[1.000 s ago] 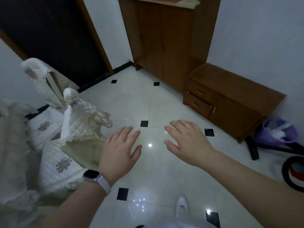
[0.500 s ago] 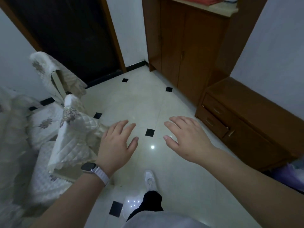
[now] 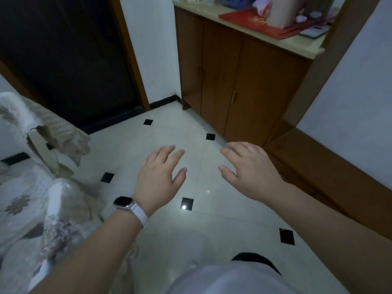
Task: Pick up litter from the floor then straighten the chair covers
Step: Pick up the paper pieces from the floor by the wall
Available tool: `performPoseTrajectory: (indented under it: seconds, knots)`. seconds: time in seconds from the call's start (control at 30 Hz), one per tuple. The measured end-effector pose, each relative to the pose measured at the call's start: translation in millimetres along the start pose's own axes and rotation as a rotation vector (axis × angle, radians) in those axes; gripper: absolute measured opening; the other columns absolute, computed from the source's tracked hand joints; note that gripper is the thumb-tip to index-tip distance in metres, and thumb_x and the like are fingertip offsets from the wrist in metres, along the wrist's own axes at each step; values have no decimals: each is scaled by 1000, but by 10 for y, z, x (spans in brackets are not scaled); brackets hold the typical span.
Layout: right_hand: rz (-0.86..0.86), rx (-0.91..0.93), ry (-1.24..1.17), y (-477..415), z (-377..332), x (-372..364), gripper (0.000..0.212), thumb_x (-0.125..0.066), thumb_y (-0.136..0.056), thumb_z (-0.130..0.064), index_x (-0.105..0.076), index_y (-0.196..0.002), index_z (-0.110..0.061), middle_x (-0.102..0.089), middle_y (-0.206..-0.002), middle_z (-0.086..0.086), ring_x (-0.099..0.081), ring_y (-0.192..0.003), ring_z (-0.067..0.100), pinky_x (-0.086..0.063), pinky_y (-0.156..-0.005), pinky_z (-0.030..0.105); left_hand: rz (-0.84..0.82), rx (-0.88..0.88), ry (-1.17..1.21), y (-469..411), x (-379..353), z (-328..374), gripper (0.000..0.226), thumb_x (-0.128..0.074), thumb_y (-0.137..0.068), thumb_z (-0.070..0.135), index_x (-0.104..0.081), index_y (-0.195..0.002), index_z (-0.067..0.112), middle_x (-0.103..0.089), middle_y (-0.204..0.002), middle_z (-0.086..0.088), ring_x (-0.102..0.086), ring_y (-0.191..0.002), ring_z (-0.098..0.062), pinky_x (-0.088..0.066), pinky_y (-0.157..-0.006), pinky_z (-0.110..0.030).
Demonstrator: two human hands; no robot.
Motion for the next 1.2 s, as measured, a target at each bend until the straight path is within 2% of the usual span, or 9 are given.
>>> performPoseTrajectory:
  seconds: [0.13, 0.33, 0.47, 0.6, 0.77, 1.03, 1.2]
  knots:
    - [-23, 16, -2, -541, 118, -178, 48, -38, -94, -52, -56, -127, -23, -56, -131, 0, -48, -123, 22, -36, -102, 39, 4, -22, 7, -464, -115, -205, 47, -50, -91, 42, -59, -131, 19, -58, -132, -7, -52, -122, -29, -45, -98, -45]
    - [-78, 90, -79, -1621, 383, -510, 51, -34, -94, -52, -57, -128, -22, -57, -133, 2, -49, -123, 23, -38, -100, 39, -2, 92, -20, -1255, -389, -638, 48, -52, -91, 42, -56, -133, 20, -57, -134, -6, -50, -125, -27, -43, -99, -45]
    - [-106, 124, -149, -2350, 695, -718, 56, -29, -95, -54, -53, -134, -23, -51, -139, 1, -44, -129, 23, -33, -105, 40, -1, 149, -51, -1928, -571, -839, 48, -52, -90, 42, -57, -133, 20, -57, -134, -7, -51, -124, -28, -45, -96, -46]
    - [-130, 166, -222, -3094, 1113, -836, 56, -28, -94, -54, -55, -131, -21, -53, -137, 2, -46, -126, 24, -34, -104, 41, -39, 211, -81, -2677, -763, -970, 51, -47, -91, 44, -55, -135, 21, -56, -135, -6, -50, -125, -28, -45, -98, -46]
    - [-167, 242, -244, -3937, 1443, -945, 60, -23, -93, -56, -50, -136, -24, -47, -143, -1, -39, -133, 20, -28, -108, 38, -54, 298, -152, -3263, -884, -1168, 51, -46, -92, 45, -52, -137, 23, -54, -137, -4, -48, -126, -25, -43, -100, -44]
    - [-212, 358, -310, -4884, 1133, -1216, 56, -30, -92, -54, -58, -129, -21, -55, -136, 1, -47, -125, 23, -35, -104, 39, -49, 440, -186, -3613, -880, -1881, 52, -45, -91, 47, -54, -136, 22, -56, -135, -4, -52, -123, -27, -47, -97, -45]
    - [-233, 443, -271, -5641, 690, -1341, 59, -26, -92, -55, -55, -132, -22, -51, -140, 0, -43, -129, 21, -31, -106, 38, 12, 511, -205, -3839, -843, -2614, 51, -47, -90, 46, -57, -134, 22, -58, -133, -4, -53, -121, -28, -47, -93, -43]
Point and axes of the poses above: each hand's wrist, its own y-axis away from the middle knuckle, its own x-axis out of the back of the hand, z = x × y, the point moved 7 cm from there along -y, towards the middle knuckle
